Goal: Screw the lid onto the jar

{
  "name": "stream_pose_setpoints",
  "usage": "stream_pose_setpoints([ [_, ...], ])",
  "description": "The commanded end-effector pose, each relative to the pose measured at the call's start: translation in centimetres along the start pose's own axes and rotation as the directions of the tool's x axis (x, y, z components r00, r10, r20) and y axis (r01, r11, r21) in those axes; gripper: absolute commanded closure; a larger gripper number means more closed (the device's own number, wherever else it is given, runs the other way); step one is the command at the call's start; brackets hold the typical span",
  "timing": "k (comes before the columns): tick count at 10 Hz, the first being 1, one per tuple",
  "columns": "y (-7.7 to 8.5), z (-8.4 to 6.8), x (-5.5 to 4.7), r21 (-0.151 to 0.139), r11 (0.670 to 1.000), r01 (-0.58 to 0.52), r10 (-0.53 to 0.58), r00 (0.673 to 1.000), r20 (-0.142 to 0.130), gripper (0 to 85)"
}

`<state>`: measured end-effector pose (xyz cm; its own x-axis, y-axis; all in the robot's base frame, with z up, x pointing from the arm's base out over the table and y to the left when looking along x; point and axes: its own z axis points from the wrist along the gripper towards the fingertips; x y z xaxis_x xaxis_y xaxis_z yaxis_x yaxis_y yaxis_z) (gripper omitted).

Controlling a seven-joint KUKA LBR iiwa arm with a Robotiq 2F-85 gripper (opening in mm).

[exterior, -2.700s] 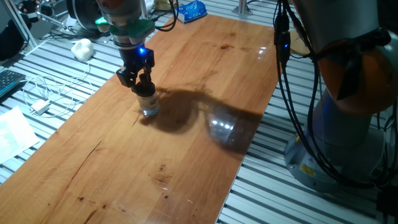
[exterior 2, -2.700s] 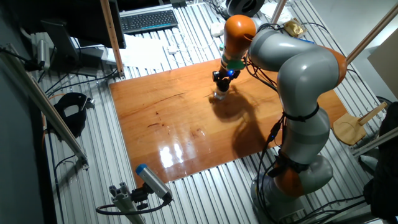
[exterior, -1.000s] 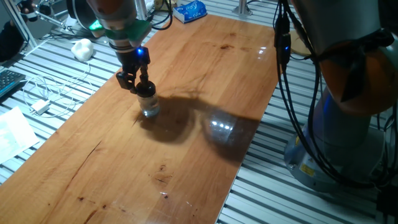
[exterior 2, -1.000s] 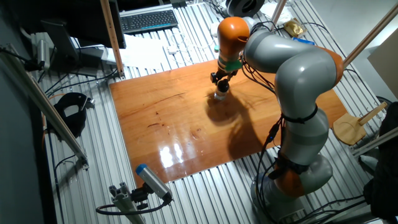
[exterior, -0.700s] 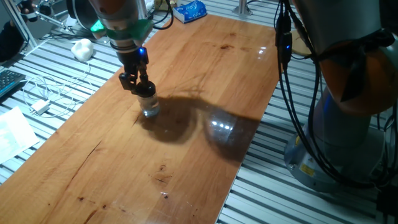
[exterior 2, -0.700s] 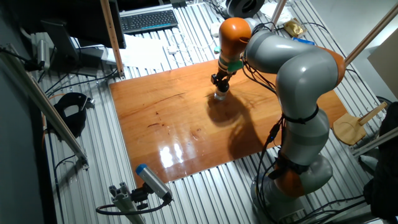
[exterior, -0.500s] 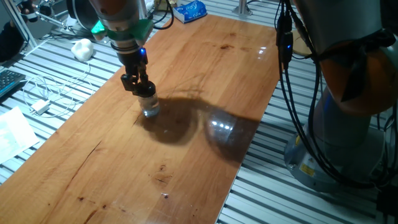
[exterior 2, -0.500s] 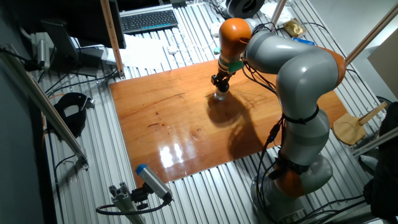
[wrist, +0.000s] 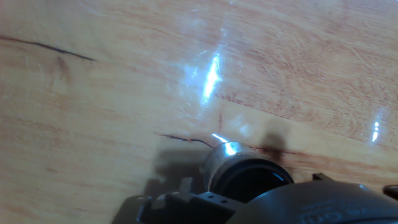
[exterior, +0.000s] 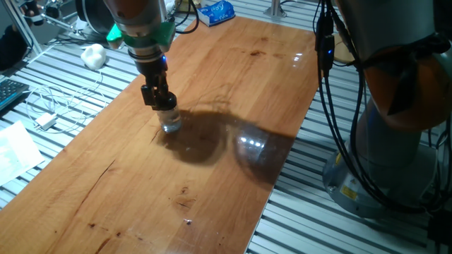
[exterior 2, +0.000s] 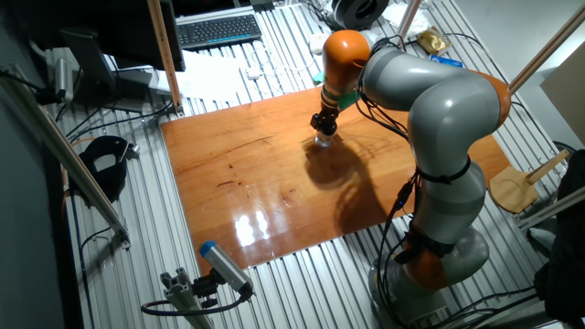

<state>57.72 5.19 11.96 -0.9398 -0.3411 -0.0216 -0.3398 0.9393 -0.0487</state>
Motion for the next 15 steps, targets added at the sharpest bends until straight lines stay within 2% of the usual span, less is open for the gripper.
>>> stream_pose_setpoints([
  [1,-0.16,0.23,0.12,-0.004,1.000,0.003,-0.003,1.000,0.002,0.0],
  [3,-0.18,0.25,0.29,-0.012,1.000,0.006,-0.006,1.000,0.000,0.0],
  [4,0.03,0.31,0.47,-0.013,1.000,0.006,-0.006,1.000,-0.003,17.0],
  [10,0.06,0.46,0.58,-0.015,1.000,0.007,-0.007,1.000,0.001,17.0],
  [11,0.01,0.49,0.55,-0.014,1.000,0.011,-0.011,1.000,-0.001,34.0],
  [14,-0.04,0.44,0.53,-0.012,1.000,-0.014,0.014,1.000,-0.015,34.0],
  [15,-0.11,0.48,0.57,-0.020,0.999,-0.034,0.034,0.999,-0.011,34.0],
])
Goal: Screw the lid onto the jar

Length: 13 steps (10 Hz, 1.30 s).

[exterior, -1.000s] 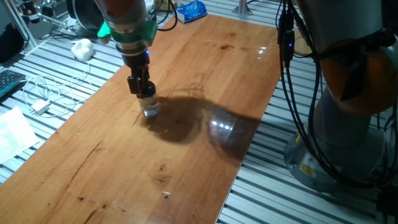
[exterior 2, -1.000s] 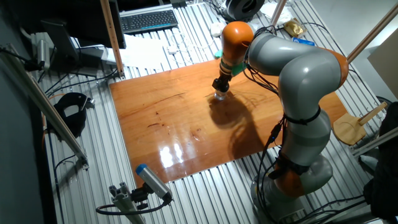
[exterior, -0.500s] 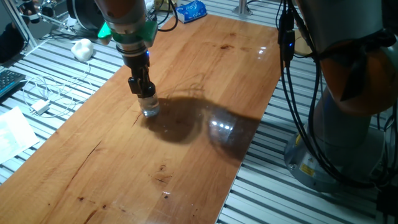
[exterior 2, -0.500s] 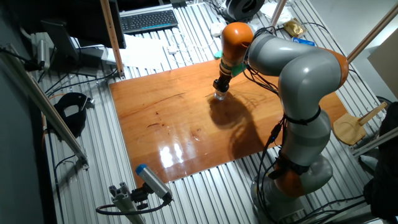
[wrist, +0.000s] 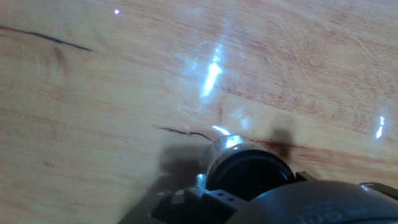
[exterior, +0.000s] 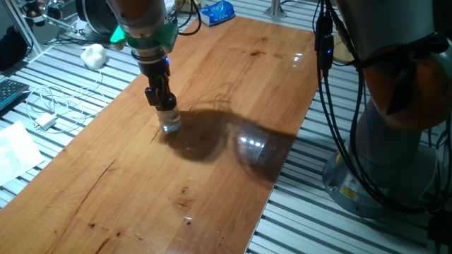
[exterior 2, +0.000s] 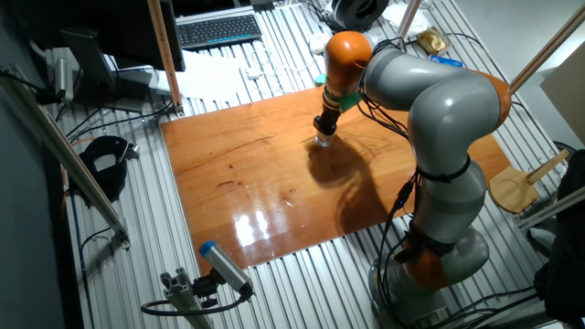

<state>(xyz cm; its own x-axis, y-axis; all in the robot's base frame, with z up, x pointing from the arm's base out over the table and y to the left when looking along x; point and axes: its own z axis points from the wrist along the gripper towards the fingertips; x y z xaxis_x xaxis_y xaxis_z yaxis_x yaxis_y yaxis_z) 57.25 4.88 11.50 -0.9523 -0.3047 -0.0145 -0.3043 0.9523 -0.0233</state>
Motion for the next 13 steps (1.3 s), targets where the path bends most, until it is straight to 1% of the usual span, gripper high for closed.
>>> stream_pose_setpoints([
  [1,-0.09,0.01,0.09,-0.010,0.999,-0.036,0.036,0.999,0.002,34.0],
  [2,-0.17,-0.03,0.12,0.014,0.998,-0.054,0.054,0.999,-0.009,34.0],
  [3,-0.21,-0.05,0.16,0.009,0.996,-0.084,0.085,0.996,-0.011,34.0],
  [4,-0.27,-0.07,0.19,-0.003,0.994,-0.111,0.111,0.994,-0.008,34.0],
  [5,-0.30,-0.14,0.25,0.001,0.989,-0.147,0.147,0.989,-0.010,34.0],
  [6,-0.33,-0.13,0.38,-0.003,0.976,-0.217,0.216,0.976,-0.025,34.0],
  [7,-0.36,-0.08,0.49,-0.004,0.968,-0.252,0.252,0.967,-0.030,34.0],
  [8,-0.33,-0.10,0.53,0.003,0.963,-0.269,0.269,0.963,-0.030,34.0],
  [10,-0.34,-0.28,0.59,-0.003,0.958,-0.286,0.286,0.958,-0.036,34.0],
  [13,-0.29,-0.81,0.66,0.000,0.959,-0.285,0.285,0.958,-0.039,34.0],
])
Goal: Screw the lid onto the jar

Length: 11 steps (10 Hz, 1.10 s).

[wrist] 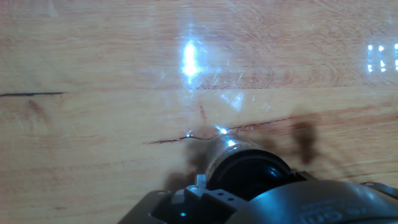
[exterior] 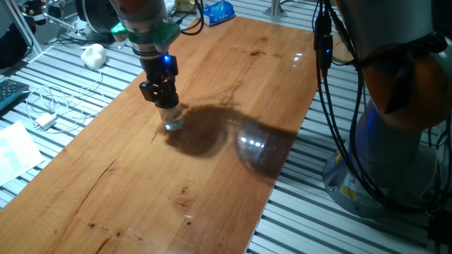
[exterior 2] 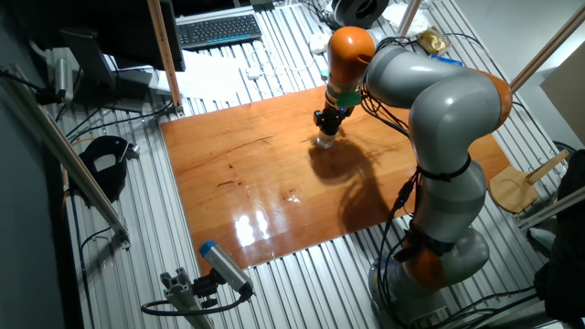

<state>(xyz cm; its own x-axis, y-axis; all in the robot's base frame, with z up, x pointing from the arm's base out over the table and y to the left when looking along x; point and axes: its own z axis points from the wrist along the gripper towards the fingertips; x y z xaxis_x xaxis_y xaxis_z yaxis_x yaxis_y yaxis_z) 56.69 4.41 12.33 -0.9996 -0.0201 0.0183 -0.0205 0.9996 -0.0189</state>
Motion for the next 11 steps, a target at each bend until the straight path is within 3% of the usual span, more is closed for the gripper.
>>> stream_pose_setpoints([
  [1,0.0,-0.1,0.0,0.001,1.000,0.000,0.000,1.000,0.000,34.0],
  [5,0.0,0.6,0.0,-0.002,1.000,0.000,0.000,1.000,-0.008,34.0],
  [11,0.3,1.4,0.2,0.016,1.000,-0.006,0.006,1.000,0.012,34.0],
])
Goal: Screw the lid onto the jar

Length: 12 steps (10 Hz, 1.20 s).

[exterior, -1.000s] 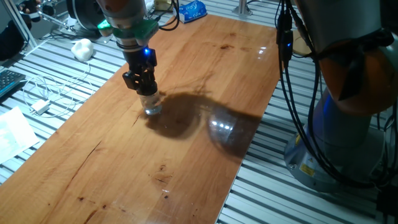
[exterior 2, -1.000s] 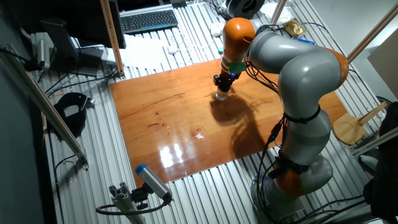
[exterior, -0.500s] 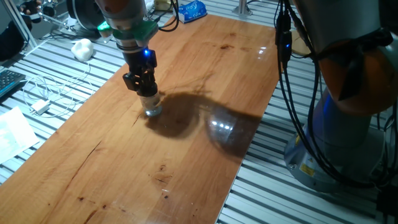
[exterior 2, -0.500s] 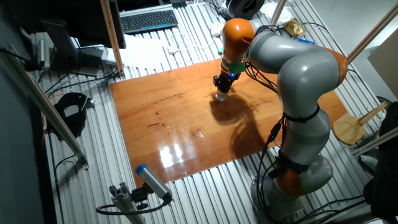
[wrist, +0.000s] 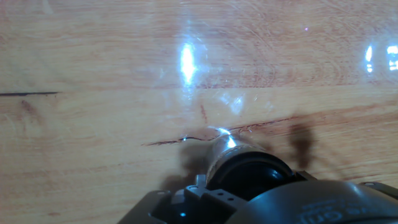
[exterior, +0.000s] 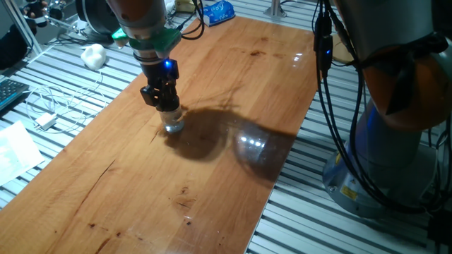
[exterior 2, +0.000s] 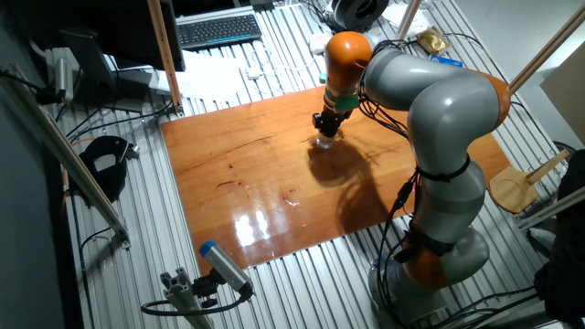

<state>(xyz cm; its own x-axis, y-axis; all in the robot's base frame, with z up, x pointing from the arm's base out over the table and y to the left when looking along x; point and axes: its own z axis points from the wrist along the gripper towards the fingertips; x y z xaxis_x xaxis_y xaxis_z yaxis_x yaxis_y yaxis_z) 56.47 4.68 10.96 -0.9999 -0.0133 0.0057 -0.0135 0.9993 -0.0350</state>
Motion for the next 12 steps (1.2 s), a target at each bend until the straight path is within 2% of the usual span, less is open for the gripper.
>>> stream_pose_setpoints([
  [1,0.0,0.0,0.0,0.000,1.000,-0.002,0.002,1.000,0.000,34.0],
  [2,0.1,-0.1,0.0,-0.003,1.000,-0.016,0.016,1.000,0.001,34.0],
  [3,0.1,-0.2,0.0,-0.002,1.000,-0.030,0.030,1.000,0.009,17.0],
  [5,0.1,-0.3,-0.1,0.004,0.999,-0.036,0.036,0.999,0.027,17.0],
  [12,0.2,-2.1,0.0,0.020,1.000,-0.021,0.021,1.000,0.000,17.0],
])
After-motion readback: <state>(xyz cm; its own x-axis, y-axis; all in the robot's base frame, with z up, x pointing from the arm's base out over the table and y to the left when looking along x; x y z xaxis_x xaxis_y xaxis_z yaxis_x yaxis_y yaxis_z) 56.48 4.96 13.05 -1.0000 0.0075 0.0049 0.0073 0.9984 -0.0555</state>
